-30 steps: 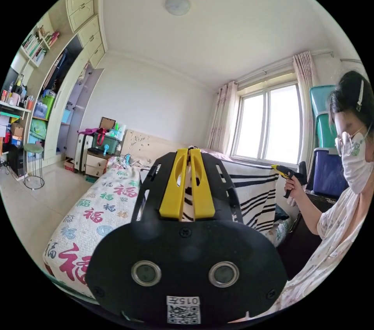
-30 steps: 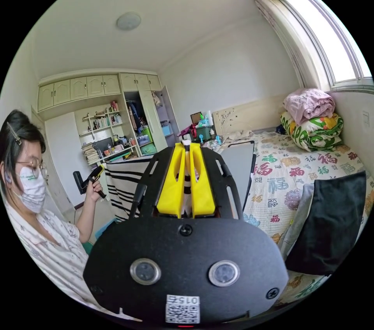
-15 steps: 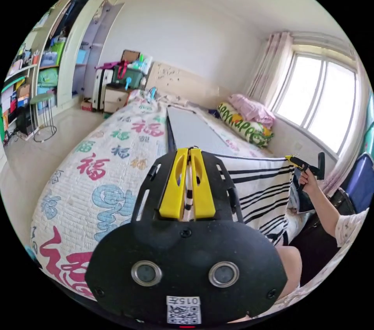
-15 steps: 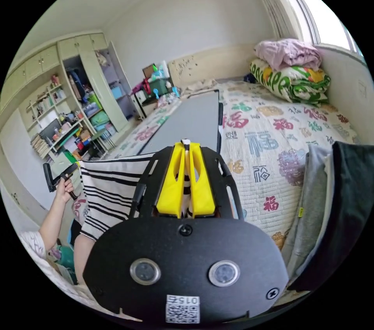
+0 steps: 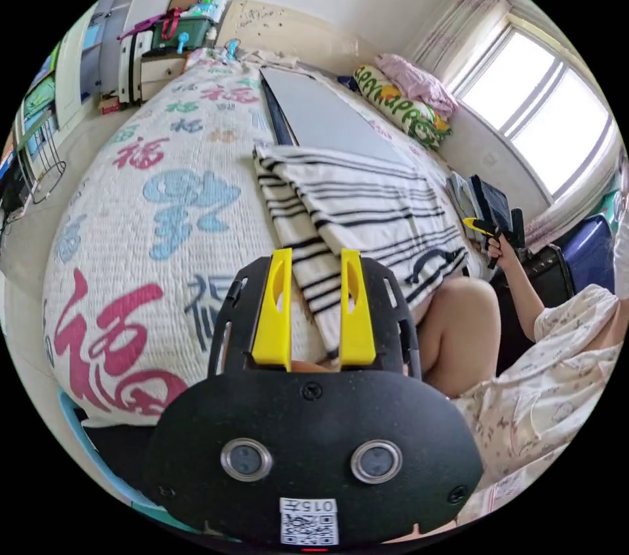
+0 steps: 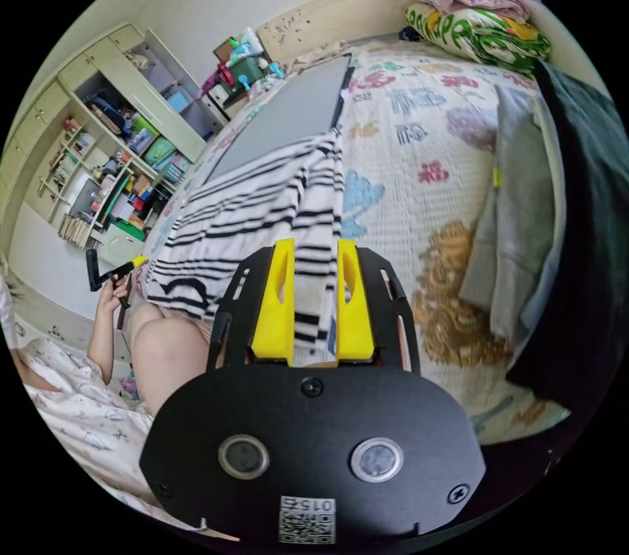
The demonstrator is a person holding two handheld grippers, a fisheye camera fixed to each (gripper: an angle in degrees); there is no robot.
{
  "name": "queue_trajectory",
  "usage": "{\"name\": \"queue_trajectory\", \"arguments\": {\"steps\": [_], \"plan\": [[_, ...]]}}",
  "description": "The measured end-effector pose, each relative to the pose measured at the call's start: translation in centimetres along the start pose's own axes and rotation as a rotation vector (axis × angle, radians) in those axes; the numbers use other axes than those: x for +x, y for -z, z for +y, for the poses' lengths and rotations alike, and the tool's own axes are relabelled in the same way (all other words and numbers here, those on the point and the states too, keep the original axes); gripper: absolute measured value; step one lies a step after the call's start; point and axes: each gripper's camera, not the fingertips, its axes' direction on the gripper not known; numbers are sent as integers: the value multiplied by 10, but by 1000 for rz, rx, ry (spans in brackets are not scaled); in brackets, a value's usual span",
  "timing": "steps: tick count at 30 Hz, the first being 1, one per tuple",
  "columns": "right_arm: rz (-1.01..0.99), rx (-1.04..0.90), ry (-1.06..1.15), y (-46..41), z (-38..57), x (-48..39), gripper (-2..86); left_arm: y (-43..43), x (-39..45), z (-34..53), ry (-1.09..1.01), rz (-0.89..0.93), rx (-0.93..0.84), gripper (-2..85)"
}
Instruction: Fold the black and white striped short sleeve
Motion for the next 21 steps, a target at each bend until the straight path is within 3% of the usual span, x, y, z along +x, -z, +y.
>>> {"name": "queue_trajectory", "arguments": {"steps": [7, 13, 21], "plan": [[-21, -152, -114, -6, 73, 45, 108, -13, -23, 48, 85, 89, -111, 111], [10, -161, -141, -12, 91, 64, 15, -19, -34, 48, 62, 68, -149, 32], [23, -64, -129, 31, 136, 67, -5, 10, -39, 67, 23, -26, -73, 4]]}}
